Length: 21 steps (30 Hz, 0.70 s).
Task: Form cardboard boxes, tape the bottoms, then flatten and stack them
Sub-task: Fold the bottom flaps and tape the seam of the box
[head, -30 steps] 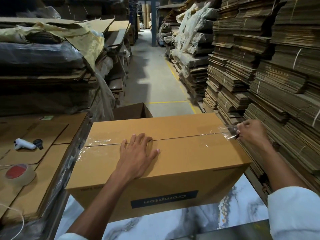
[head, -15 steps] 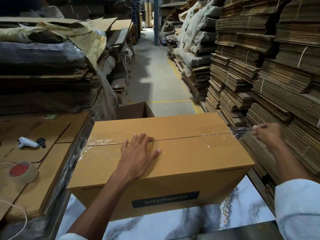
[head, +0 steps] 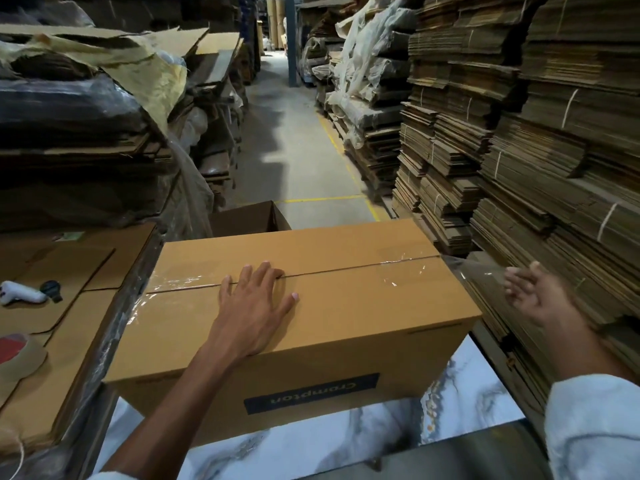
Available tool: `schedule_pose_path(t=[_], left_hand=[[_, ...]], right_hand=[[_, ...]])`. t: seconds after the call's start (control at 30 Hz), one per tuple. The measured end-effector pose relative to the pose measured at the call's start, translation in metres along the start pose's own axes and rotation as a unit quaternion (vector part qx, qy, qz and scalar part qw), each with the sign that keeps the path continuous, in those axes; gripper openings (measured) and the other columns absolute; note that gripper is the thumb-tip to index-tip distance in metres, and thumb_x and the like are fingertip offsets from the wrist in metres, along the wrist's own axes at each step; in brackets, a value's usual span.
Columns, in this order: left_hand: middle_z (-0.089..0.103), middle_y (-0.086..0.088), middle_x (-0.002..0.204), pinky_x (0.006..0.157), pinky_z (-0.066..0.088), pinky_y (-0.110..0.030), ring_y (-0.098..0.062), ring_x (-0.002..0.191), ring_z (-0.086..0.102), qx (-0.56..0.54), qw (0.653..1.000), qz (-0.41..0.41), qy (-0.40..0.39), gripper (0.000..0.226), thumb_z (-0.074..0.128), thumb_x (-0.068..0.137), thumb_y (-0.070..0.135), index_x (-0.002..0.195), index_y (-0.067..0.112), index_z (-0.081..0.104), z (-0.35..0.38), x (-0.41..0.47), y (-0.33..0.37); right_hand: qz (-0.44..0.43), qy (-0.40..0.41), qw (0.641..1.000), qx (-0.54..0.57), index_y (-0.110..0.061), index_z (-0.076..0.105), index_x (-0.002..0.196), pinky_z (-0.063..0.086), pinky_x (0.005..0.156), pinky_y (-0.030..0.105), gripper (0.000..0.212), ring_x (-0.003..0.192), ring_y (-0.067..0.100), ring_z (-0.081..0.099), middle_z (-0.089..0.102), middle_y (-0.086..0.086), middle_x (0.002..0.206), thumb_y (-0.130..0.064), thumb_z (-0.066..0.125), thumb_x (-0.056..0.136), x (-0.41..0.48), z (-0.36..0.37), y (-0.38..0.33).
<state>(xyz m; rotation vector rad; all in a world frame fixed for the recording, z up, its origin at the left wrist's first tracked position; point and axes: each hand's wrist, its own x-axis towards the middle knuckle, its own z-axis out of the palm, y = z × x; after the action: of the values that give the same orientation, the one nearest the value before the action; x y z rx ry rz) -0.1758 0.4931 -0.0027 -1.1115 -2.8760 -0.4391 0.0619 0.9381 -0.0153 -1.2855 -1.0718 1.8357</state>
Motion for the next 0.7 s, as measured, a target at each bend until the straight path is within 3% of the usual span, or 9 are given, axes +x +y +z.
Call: schedule_pose_path(t=[0.1, 0.17, 0.27, 0.3, 0.4, 0.5, 0.6, 0.63, 0.7], left_hand=[[0.026, 0.005, 0.164, 0.123, 0.008, -0.055, -0.022, 0.153, 0.017, 0.007, 1.000, 0.007, 0.005, 0.061, 0.024, 0.100, 0.067, 0.149, 0.033, 0.035, -0.002, -0.001, 0.003], [0.027, 0.005, 0.163, 0.123, 0.009, -0.054, -0.022, 0.152, 0.018, 0.012, 1.000, 0.007, 0.005, 0.061, 0.025, 0.100, 0.067, 0.149, 0.032, 0.036, -0.005, -0.002, 0.005], [0.037, 0.007, 0.158, 0.117, 0.022, -0.052, -0.021, 0.147, 0.029, 0.015, 0.999, 0.021, 0.020, 0.059, 0.027, 0.099, 0.068, 0.145, 0.034, 0.041, -0.014, -0.002, 0.001], [0.042, 0.006, 0.154, 0.113, 0.026, -0.052, -0.021, 0.143, 0.034, 0.002, 0.999, 0.021, 0.028, 0.057, 0.029, 0.099, 0.068, 0.142, 0.034, 0.045, -0.020, 0.002, -0.005], [0.052, -0.002, 0.147, 0.104, 0.032, -0.053, -0.027, 0.134, 0.042, -0.035, 0.998, -0.048, 0.029, 0.056, 0.036, 0.098, 0.066, 0.136, 0.029, 0.051, -0.038, 0.027, -0.041], [0.048, -0.008, 0.151, 0.111, 0.033, -0.057, -0.032, 0.138, 0.042, -0.001, 0.990, -0.136, -0.032, 0.087, 0.031, 0.080, 0.087, 0.141, 0.026, 0.047, -0.054, 0.054, -0.102], [0.035, -0.011, 0.160, 0.117, 0.027, -0.059, -0.036, 0.146, 0.031, -0.002, 0.983, -0.160, -0.087, 0.107, 0.034, 0.072, 0.096, 0.152, 0.024, 0.036, -0.065, 0.066, -0.149], [0.031, -0.010, 0.163, 0.118, 0.025, -0.061, -0.036, 0.148, 0.028, -0.004, 0.981, -0.162, -0.103, 0.105, 0.036, 0.075, 0.094, 0.154, 0.025, 0.032, -0.070, 0.066, -0.155], [0.028, -0.009, 0.163, 0.117, 0.023, -0.063, -0.034, 0.148, 0.028, 0.013, 0.980, -0.164, -0.113, 0.097, 0.037, 0.080, 0.090, 0.154, 0.029, 0.032, -0.074, 0.066, -0.162]], right_hand=[[-0.046, 0.001, 0.997, -0.059, -0.009, 0.065, 0.112, 0.051, 0.078, 0.029, 0.023, 0.087, 0.016, 0.065, 0.070, 0.012, 0.116, -0.026, 0.054, 0.102, -0.004, 0.007, -0.002], [-0.120, 0.053, 0.974, -0.185, -0.009, 0.064, 0.121, 0.052, 0.083, 0.035, 0.026, 0.091, 0.018, 0.064, 0.067, 0.016, 0.125, -0.021, 0.055, 0.099, -0.011, 0.020, -0.001], [-0.347, 0.155, 0.818, -0.432, -0.017, 0.058, 0.123, 0.047, 0.099, 0.050, 0.025, 0.118, 0.030, 0.052, 0.054, 0.012, 0.132, -0.025, 0.056, 0.099, -0.052, 0.054, 0.004], [-0.411, 0.122, 0.778, -0.459, -0.019, 0.057, 0.121, 0.047, 0.098, 0.052, 0.024, 0.120, 0.030, 0.050, 0.054, 0.011, 0.129, -0.029, 0.055, 0.099, -0.068, 0.067, 0.007], [-0.442, -0.137, 0.742, -0.485, -0.029, 0.063, 0.108, 0.054, 0.080, 0.040, 0.022, 0.097, 0.016, 0.060, 0.064, -0.002, 0.106, -0.045, 0.051, 0.100, -0.137, 0.109, 0.019], [-0.436, -0.341, 0.615, -0.562, -0.037, 0.061, 0.122, 0.049, 0.096, 0.038, 0.045, 0.109, 0.004, 0.053, 0.062, -0.014, 0.121, -0.069, 0.047, 0.094, -0.207, 0.145, 0.057], [-0.522, -0.368, 0.457, -0.619, -0.038, 0.047, 0.132, 0.033, 0.106, 0.042, 0.060, 0.128, 0.014, 0.038, 0.044, -0.011, 0.144, -0.079, 0.042, 0.089, -0.257, 0.172, 0.113], [-0.560, -0.358, 0.427, -0.613, -0.038, 0.044, 0.132, 0.033, 0.106, 0.044, 0.054, 0.128, 0.018, 0.039, 0.043, -0.008, 0.145, -0.072, 0.047, 0.090, -0.263, 0.178, 0.127], [-0.605, -0.345, 0.413, -0.587, -0.038, 0.044, 0.132, 0.038, 0.105, 0.047, 0.047, 0.127, 0.022, 0.044, 0.047, -0.007, 0.144, -0.055, 0.060, 0.091, -0.260, 0.186, 0.140]])
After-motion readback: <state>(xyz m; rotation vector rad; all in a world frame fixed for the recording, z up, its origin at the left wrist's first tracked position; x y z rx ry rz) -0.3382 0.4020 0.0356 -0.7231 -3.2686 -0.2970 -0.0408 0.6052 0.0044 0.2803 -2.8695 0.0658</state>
